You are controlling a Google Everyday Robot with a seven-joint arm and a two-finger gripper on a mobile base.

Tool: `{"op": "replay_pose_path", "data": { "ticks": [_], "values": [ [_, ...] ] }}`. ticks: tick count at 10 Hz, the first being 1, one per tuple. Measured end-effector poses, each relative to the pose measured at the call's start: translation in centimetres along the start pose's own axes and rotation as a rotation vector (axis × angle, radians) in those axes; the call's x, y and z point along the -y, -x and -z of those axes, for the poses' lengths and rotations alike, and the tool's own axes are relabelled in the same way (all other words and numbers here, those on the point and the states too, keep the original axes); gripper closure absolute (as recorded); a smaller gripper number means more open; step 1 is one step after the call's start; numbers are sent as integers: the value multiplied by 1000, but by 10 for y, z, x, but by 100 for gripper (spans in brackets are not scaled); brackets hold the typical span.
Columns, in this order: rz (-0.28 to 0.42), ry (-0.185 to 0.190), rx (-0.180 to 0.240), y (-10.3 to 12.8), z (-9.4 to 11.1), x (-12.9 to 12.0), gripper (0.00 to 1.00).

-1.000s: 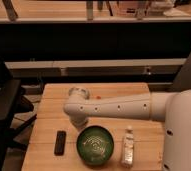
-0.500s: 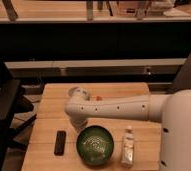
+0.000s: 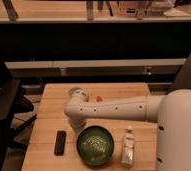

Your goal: Push the eraser across the table

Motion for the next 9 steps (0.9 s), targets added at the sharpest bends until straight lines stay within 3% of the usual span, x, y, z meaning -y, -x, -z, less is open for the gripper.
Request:
{"op": "replay_pose_path", "data": {
  "ticks": [9],
  "values": [
    [100,-5,24,30,-24,20,100]
  ]
}}
